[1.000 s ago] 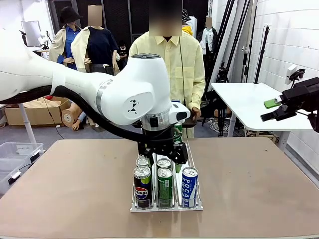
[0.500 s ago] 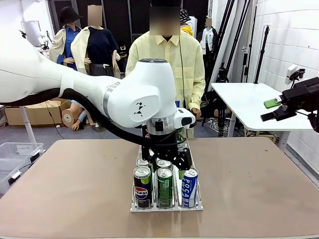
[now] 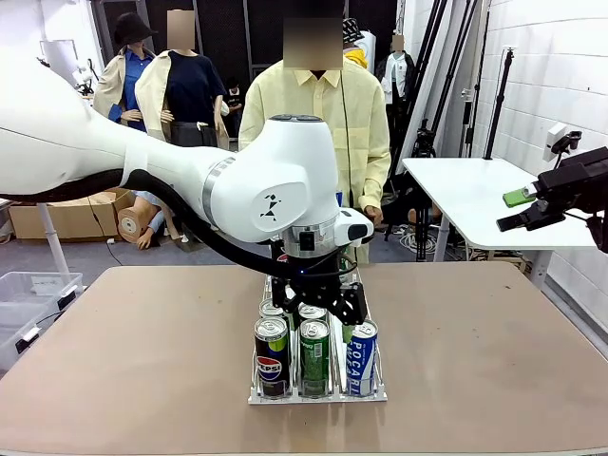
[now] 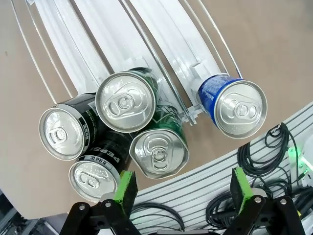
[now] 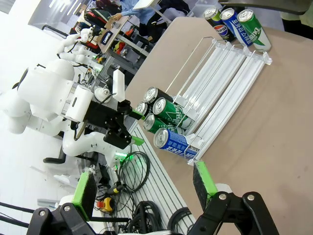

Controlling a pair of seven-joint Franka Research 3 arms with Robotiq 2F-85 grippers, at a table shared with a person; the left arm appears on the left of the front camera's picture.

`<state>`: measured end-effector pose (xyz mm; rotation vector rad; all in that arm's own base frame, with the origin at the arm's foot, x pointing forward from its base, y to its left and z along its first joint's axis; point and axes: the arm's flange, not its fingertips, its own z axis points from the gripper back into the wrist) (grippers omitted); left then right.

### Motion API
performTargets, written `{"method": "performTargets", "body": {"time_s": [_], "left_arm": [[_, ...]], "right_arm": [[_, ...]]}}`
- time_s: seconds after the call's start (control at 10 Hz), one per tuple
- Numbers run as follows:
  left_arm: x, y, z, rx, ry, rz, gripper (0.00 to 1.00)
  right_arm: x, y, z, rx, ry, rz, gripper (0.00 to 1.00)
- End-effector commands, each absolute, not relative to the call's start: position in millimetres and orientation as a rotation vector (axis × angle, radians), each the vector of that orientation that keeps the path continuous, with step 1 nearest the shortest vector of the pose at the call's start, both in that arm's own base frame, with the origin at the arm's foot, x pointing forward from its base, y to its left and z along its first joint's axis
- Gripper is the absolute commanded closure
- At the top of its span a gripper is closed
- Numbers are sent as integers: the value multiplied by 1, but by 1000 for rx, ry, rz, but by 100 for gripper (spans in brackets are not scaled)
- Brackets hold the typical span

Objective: Retrieve and hand over the desired beverage to the person.
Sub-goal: Pick up another can of the same type that the person held from the Automatic Can Dispenser.

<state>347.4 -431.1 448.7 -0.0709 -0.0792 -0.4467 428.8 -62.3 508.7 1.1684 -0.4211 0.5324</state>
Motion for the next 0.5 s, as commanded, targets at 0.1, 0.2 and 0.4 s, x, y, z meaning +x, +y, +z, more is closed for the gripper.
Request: {"method": "performTargets", "body": {"time_s": [0.1,0.2,0.4], "left_arm": [[353,-437,449,-21,-112,-408,0],[356,-435,448,-16,-117,-405,0],[362,-434,445,-23,-123,-395,0]], "right_arm": [[429,-62,510,1170,-428,530,0],[429,-62,510,1170,-428,530,0],[429,-62,510,1170,-428,530,0]]}}
